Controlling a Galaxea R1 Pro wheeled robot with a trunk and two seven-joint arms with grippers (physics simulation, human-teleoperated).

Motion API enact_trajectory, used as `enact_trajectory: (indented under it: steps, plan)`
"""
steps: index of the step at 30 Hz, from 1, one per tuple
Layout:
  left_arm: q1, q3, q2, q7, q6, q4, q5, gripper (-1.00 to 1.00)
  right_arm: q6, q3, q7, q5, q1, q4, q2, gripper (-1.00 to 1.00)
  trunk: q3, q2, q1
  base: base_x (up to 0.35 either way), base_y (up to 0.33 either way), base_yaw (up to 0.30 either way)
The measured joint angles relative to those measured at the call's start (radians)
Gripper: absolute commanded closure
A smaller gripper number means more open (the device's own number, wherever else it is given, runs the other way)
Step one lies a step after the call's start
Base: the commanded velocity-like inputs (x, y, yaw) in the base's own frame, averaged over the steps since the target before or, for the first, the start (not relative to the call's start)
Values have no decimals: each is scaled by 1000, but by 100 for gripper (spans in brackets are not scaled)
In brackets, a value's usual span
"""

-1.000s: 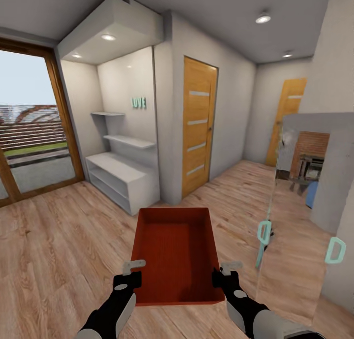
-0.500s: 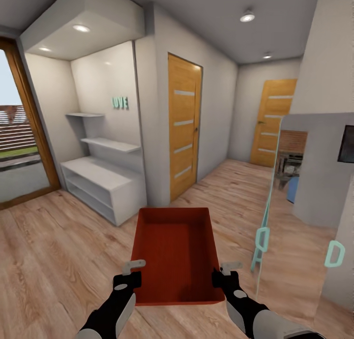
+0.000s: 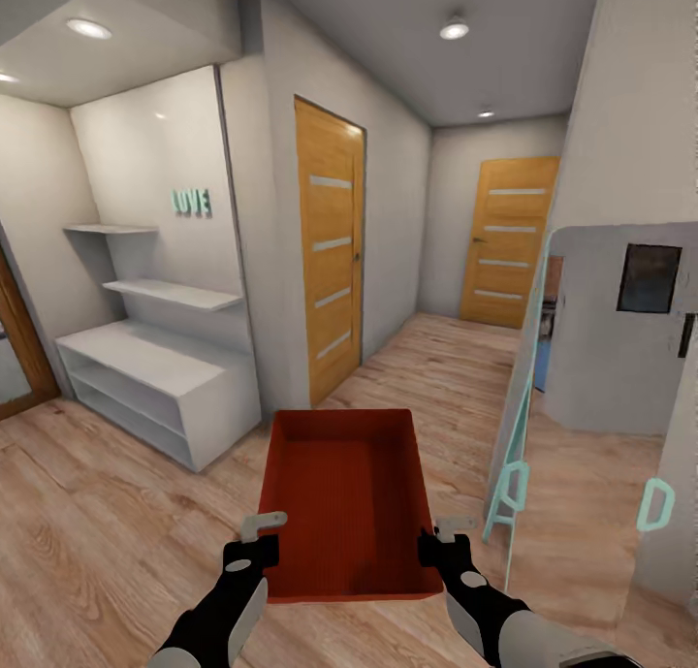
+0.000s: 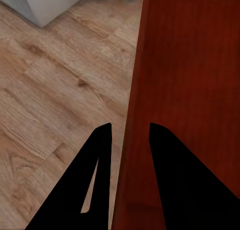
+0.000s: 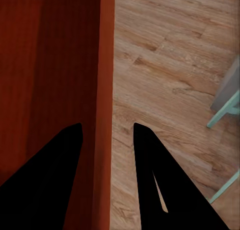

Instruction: Move the two storage containers from the living room to the garage. In the garage, place one container on the floor and stack the other container on top of it (either order is fine).

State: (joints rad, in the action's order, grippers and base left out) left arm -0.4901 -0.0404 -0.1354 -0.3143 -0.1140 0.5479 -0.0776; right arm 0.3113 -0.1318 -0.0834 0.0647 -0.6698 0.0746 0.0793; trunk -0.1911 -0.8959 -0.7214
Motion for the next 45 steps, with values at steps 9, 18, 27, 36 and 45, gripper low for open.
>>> enact_trajectory:
  steps: [9,18,27,36,45]
  plan:
    - [0,0,0,0,0,0,0,100,-1,2,0,-3,0,0,0,100,0,0,0,310,192,-206]
    - [0,0,0,0,0,0,0,100,0,2,0,-2,0,0,0,100,0,0,0,310,192,-12]
    - [0,-1,0,0,0,1,0,100,0,2,1,0,0,0,0,100,0,0,0,310,192,0]
    - [0,0,0,0,0,-1,0,100,0,2,0,-1,0,0,0,100,0,0,0,310,192,-191]
    - [0,0,0,0,0,-1,0,100,0,2,0,-1,0,0,0,100,0,0,0,310,192,-285]
